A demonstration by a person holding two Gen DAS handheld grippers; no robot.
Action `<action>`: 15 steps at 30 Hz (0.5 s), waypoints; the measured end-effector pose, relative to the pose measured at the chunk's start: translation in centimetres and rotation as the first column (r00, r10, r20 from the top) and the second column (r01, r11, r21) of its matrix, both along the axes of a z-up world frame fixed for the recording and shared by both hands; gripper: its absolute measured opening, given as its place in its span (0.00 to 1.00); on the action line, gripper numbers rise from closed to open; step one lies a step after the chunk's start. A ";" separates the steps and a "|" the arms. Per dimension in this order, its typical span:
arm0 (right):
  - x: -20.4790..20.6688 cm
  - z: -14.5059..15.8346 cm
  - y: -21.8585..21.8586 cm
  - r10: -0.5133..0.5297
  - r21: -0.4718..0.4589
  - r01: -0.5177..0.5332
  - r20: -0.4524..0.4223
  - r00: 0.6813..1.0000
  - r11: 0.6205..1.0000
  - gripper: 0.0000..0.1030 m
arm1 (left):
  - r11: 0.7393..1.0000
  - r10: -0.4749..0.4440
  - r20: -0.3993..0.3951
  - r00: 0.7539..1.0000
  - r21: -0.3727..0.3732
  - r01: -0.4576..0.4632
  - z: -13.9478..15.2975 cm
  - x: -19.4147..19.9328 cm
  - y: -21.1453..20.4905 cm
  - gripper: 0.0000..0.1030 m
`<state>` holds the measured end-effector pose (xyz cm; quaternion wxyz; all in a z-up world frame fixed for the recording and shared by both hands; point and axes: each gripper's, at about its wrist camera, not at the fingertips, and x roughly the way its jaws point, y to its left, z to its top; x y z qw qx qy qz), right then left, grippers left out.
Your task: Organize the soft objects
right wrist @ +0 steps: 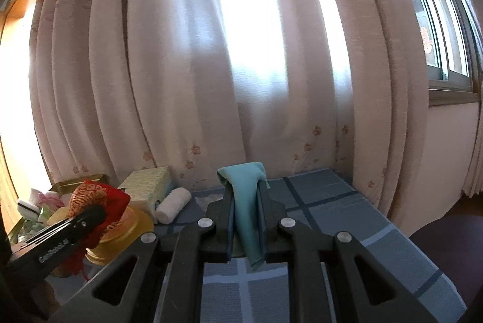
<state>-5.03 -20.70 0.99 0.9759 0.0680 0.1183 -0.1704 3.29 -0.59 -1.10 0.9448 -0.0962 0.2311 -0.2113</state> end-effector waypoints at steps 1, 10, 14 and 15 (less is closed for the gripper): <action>0.1 0.0 0.2 0.005 0.001 -0.005 0.001 1.000 1.000 0.14 | 1.000 0.006 0.011 1.000 0.008 -0.006 0.1 -0.2 0.2 0.19; 0.1 0.0 2.2 0.034 0.000 -0.034 0.019 0.999 0.999 0.14 | 0.997 0.041 0.089 0.995 0.054 -0.046 0.8 -1.4 1.8 0.19; 0.3 -0.1 2.9 0.046 0.008 -0.046 0.022 0.999 0.999 0.14 | 0.996 0.063 0.095 0.993 0.061 -0.069 0.7 -1.3 2.6 0.19; 0.4 -0.1 3.1 0.050 0.012 -0.051 0.021 0.999 0.999 0.14 | 0.995 0.071 0.096 0.993 0.060 -0.077 0.7 -1.3 3.0 0.19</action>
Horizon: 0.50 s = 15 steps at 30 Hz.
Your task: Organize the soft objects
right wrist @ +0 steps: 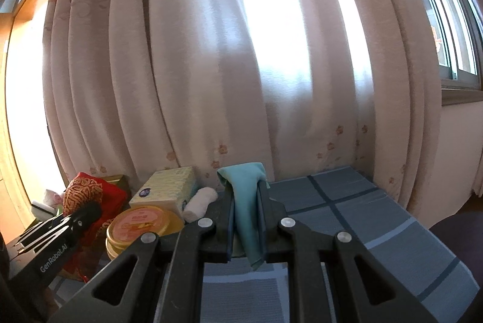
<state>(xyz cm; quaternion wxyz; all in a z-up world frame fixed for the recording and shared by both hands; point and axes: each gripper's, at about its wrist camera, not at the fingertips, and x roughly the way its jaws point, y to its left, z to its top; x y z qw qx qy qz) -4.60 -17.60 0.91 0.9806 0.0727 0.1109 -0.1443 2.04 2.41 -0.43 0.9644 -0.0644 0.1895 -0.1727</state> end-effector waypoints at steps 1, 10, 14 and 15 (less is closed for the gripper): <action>0.1 0.0 0.2 0.005 0.002 -0.005 -0.001 1.000 1.000 0.14 | 1.000 0.003 0.000 1.000 -0.002 -0.003 0.0 0.0 0.2 0.19; 1.1 0.0 2.9 0.056 -0.005 -0.056 0.000 0.998 0.998 0.14 | 0.999 0.046 0.019 0.999 0.014 -0.046 0.0 0.2 2.5 0.19; 1.8 -0.1 4.7 0.092 -0.025 -0.092 -0.007 0.996 0.995 0.14 | 0.998 0.059 0.027 0.998 0.024 -0.060 0.0 0.4 3.4 0.19; 1.9 -0.1 5.1 0.098 -0.027 -0.098 -0.008 0.995 0.995 0.14 | 0.998 0.063 0.024 0.998 0.020 -0.064 0.0 0.5 3.8 0.19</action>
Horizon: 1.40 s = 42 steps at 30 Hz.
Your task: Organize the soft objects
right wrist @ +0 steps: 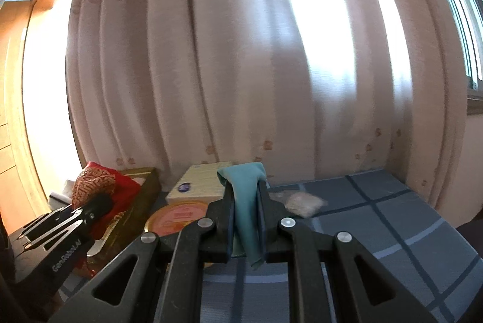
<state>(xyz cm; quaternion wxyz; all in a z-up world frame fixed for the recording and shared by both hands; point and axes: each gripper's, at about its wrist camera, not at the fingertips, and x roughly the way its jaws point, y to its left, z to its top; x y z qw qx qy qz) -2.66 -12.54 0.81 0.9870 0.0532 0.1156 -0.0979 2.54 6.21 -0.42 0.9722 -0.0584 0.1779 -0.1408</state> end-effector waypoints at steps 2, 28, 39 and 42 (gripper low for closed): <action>0.4 0.0 0.8 0.014 -0.005 -0.014 -0.004 1.000 1.000 0.14 | 1.000 0.007 -0.006 1.000 -0.007 -0.007 -0.1 0.2 0.6 0.19; 8.0 -0.6 10.7 0.205 -0.078 -0.213 -0.094 0.974 0.974 0.14 | 0.987 0.155 -0.024 0.988 0.039 -0.154 -0.2 4.3 8.3 0.19; 12.1 2.5 11.8 0.263 -0.014 -0.266 -0.117 0.958 0.964 0.14 | 0.985 0.159 -0.058 0.986 0.082 -0.154 1.6 6.6 8.9 0.19; 14.1 3.2 12.6 0.277 -0.006 -0.280 -0.132 0.952 0.960 0.14 | 0.986 0.153 -0.096 0.984 0.088 -0.145 1.8 7.7 9.2 0.19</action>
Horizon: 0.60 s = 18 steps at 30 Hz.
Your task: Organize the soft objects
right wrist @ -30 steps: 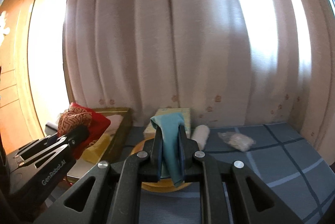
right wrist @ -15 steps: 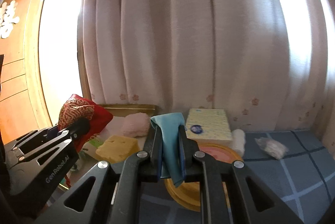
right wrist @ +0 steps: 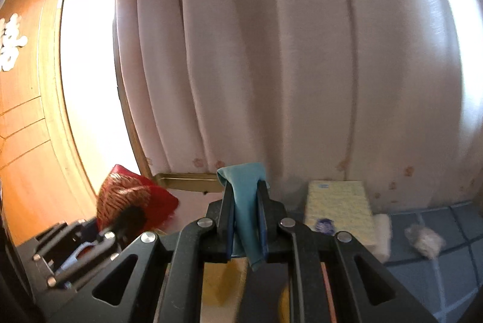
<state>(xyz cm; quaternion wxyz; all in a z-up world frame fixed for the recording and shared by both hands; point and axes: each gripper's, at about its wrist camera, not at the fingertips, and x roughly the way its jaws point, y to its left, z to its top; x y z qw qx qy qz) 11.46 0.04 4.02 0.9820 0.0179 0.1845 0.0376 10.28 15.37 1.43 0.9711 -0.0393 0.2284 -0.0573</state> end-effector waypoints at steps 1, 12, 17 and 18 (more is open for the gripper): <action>0.7 0.1 0.2 0.010 0.014 -0.010 -0.013 1.000 1.000 0.14 | 1.000 0.004 -0.022 1.000 0.003 -0.004 0.0 0.5 0.1 0.19; 8.9 -0.8 1.0 0.071 0.101 -0.048 -0.238 0.969 0.994 0.14 | 0.999 0.045 -0.200 0.979 0.028 -0.040 -0.3 5.6 0.5 0.19; 11.8 -2.4 0.8 0.088 0.144 -0.039 -0.350 0.933 0.989 0.14 | 0.996 0.076 -0.248 0.966 0.055 -0.064 -0.9 7.0 0.8 0.19; 12.2 -2.5 0.6 0.101 0.161 -0.045 -0.361 0.927 0.986 0.14 | 0.996 0.078 -0.251 0.965 0.057 -0.065 -0.9 6.8 0.7 0.19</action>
